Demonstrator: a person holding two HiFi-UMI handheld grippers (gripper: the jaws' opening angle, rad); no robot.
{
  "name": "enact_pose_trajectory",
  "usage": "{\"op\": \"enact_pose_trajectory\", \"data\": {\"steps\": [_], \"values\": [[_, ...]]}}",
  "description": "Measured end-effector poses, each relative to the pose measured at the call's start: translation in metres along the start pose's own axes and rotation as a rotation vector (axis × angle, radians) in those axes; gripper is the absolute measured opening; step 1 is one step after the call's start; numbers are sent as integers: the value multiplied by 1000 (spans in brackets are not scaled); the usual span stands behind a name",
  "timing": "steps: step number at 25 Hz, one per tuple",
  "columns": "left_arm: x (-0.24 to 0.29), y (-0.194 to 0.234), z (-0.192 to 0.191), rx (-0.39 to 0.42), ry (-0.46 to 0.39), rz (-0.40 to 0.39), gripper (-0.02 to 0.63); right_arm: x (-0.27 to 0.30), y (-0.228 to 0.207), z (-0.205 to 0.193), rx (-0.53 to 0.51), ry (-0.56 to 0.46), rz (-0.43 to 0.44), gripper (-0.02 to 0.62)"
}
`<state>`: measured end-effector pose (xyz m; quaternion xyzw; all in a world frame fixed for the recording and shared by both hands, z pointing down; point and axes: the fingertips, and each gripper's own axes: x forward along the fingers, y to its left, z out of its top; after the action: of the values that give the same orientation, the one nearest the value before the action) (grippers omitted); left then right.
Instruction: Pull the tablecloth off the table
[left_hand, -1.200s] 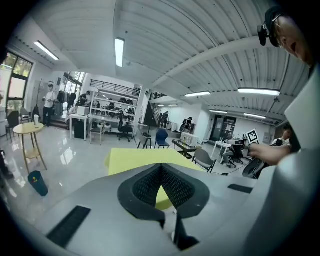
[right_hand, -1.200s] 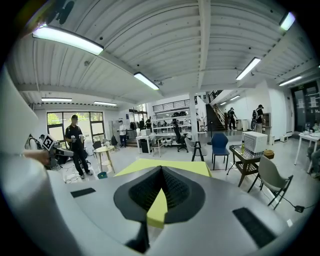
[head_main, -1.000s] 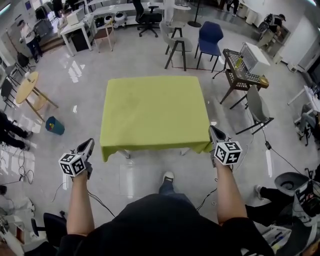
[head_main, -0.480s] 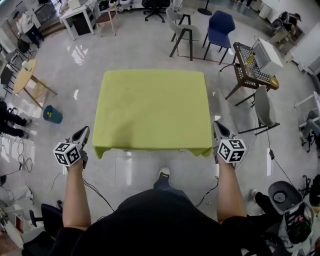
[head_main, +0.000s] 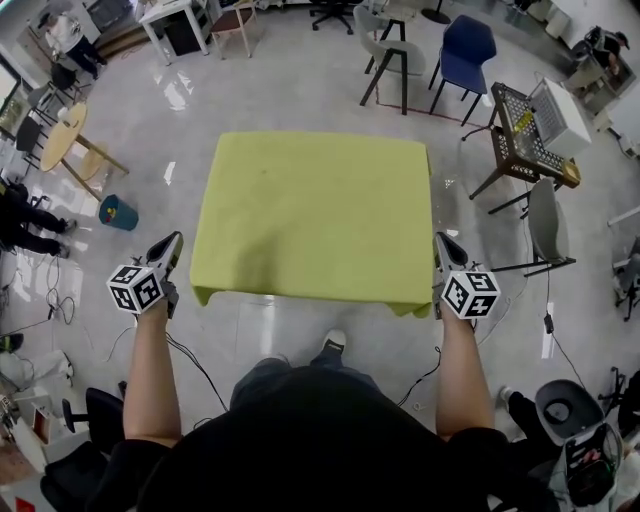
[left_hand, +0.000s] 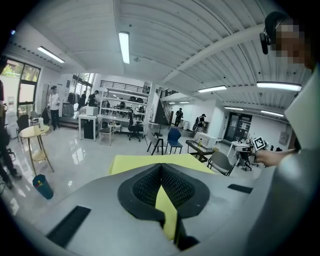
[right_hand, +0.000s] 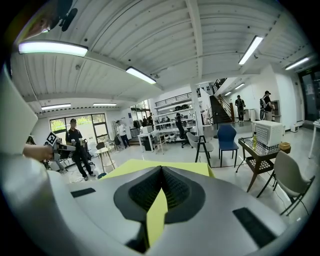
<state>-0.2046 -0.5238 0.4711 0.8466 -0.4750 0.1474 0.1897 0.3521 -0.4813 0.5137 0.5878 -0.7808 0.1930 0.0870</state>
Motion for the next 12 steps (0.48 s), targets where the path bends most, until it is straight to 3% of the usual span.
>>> {"op": "enact_pose_trajectory", "data": {"steps": [12], "values": [[-2, 65, -14, -4, 13, -68, 21, 18, 44, 13, -34, 18, -67, 15]]}}
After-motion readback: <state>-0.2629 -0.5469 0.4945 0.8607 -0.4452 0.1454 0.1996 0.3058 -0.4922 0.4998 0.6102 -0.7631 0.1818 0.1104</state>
